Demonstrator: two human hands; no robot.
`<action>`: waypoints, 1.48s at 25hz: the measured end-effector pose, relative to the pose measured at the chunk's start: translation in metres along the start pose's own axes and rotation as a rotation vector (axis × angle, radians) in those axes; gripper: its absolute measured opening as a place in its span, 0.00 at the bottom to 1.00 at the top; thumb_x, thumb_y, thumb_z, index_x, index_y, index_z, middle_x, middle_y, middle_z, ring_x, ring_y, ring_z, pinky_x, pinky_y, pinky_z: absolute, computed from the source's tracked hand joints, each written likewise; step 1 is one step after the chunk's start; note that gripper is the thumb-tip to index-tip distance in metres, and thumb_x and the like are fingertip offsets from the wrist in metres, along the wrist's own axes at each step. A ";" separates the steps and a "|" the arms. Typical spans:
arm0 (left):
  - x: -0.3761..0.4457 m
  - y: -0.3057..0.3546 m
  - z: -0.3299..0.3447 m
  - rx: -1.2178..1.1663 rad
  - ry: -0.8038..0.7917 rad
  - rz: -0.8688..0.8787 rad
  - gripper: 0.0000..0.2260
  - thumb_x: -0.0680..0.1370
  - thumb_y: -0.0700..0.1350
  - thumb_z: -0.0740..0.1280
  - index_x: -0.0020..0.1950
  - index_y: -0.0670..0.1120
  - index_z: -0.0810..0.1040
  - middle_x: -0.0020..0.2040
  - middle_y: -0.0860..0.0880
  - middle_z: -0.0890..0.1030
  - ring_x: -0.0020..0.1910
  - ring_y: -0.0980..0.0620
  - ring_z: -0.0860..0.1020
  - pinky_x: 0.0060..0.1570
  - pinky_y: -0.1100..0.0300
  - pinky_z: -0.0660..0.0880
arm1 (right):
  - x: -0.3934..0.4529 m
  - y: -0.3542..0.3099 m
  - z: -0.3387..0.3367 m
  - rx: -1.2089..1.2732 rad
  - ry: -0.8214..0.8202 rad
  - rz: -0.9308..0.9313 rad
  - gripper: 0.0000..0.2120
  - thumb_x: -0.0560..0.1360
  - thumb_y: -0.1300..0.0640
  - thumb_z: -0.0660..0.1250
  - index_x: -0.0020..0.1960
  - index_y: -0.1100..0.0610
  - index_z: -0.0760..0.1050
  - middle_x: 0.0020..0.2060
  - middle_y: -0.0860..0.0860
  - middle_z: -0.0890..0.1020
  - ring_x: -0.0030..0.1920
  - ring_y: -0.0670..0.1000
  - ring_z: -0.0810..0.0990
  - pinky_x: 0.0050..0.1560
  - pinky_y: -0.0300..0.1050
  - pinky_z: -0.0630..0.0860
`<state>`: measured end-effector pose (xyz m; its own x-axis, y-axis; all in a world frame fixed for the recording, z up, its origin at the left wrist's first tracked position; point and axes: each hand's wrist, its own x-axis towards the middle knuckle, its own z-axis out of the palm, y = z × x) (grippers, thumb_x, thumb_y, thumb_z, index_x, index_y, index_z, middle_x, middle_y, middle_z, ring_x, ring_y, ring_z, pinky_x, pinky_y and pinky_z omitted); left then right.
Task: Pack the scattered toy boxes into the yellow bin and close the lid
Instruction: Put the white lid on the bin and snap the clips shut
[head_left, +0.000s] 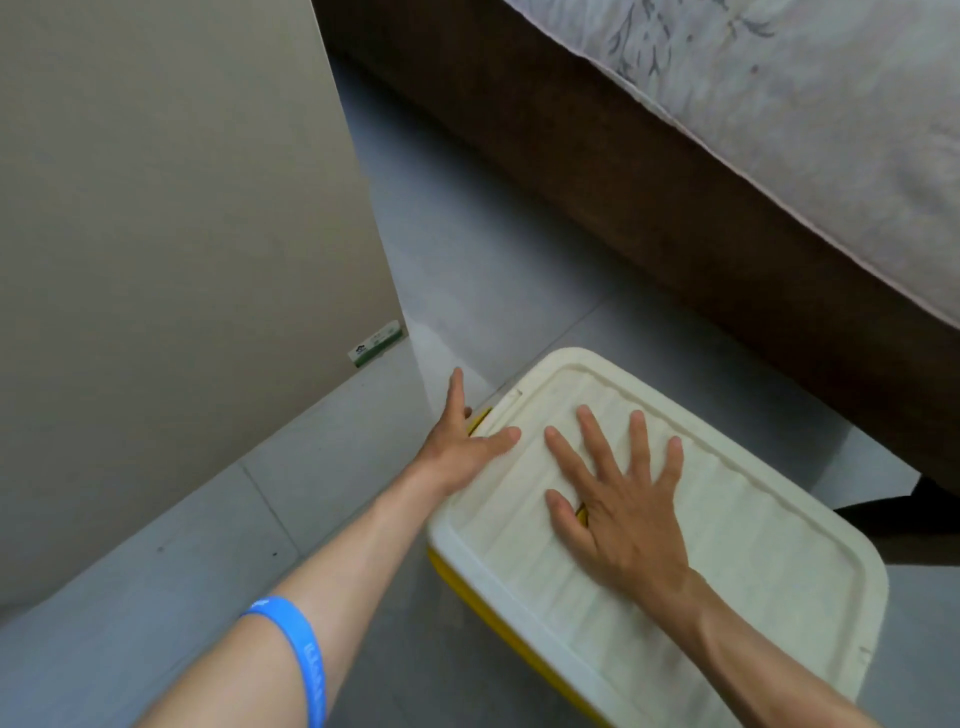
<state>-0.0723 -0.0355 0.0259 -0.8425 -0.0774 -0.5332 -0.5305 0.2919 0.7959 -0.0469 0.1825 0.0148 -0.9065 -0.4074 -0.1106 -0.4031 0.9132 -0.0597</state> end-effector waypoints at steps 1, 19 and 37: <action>0.002 0.002 -0.002 -0.070 0.024 -0.091 0.40 0.74 0.52 0.74 0.80 0.55 0.55 0.67 0.48 0.74 0.64 0.47 0.76 0.66 0.51 0.72 | 0.000 0.000 0.000 0.005 0.000 0.012 0.31 0.78 0.31 0.39 0.80 0.37 0.45 0.81 0.47 0.48 0.79 0.63 0.38 0.72 0.74 0.39; -0.006 0.005 -0.006 -0.335 -0.191 -0.134 0.15 0.75 0.54 0.72 0.56 0.45 0.83 0.49 0.45 0.86 0.45 0.49 0.85 0.41 0.61 0.81 | -0.023 0.007 -0.002 0.056 -0.048 -0.047 0.28 0.78 0.30 0.37 0.78 0.31 0.41 0.80 0.40 0.42 0.79 0.60 0.36 0.73 0.71 0.35; 0.014 -0.012 0.005 -0.486 -0.042 -0.122 0.08 0.80 0.43 0.67 0.51 0.40 0.85 0.36 0.50 0.85 0.33 0.56 0.82 0.35 0.65 0.78 | -0.010 0.012 0.010 0.050 -0.002 -0.023 0.29 0.80 0.32 0.43 0.79 0.36 0.45 0.81 0.43 0.45 0.80 0.60 0.39 0.73 0.73 0.39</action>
<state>-0.0778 -0.0351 0.0073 -0.7723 -0.0419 -0.6339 -0.6159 -0.1955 0.7632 -0.0417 0.1969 0.0057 -0.8970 -0.4279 -0.1109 -0.4165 0.9022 -0.1122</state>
